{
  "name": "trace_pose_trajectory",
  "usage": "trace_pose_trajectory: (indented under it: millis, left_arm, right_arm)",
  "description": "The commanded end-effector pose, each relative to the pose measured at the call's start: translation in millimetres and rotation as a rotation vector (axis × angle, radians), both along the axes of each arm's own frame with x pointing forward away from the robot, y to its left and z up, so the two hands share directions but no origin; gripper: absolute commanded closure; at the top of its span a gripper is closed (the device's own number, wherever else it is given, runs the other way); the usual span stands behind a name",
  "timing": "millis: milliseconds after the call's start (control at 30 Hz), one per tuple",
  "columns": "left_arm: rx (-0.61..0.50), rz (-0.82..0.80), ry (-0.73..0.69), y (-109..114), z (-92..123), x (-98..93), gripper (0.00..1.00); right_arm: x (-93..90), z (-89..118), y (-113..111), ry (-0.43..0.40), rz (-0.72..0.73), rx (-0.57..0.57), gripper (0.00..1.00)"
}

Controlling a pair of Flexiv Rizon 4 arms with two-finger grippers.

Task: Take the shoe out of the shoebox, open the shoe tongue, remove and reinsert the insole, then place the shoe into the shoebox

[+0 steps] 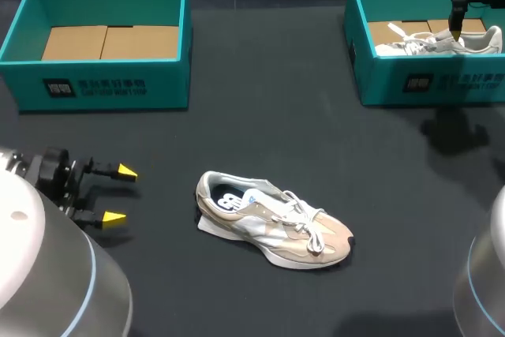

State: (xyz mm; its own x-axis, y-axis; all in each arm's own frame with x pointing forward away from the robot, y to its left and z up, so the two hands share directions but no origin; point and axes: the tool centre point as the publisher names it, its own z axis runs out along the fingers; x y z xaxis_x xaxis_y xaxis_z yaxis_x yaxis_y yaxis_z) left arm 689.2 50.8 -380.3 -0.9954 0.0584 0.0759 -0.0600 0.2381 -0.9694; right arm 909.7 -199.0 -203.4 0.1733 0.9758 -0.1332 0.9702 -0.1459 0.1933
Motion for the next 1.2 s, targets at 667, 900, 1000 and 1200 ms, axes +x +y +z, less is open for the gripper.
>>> trace_pose_trajectory:
  millis: [667,900,1000,1200]
  left_arm:
    - [-0.006,-0.003,-0.012,-26.2,-13.0,6.1,0.0]
    - [0.001,-0.041,-0.013,-34.7,-14.7,14.3,0.0]
    - [0.007,-0.054,-0.019,-41.5,-17.0,13.2,0.0]
    - [0.008,-0.073,-0.03,-52.7,-18.3,12.9,0.0]
  right_arm:
    - [-0.4,-0.3,0.0,-0.001,0.0,-0.001,0.0]
    - [-0.4,-0.3,0.0,-0.001,0.0,-0.001,0.0]
    - [-0.4,-0.3,0.0,-0.001,0.0,-0.001,0.0]
    - [-0.4,-0.3,0.0,-0.001,0.0,-0.001,0.0]
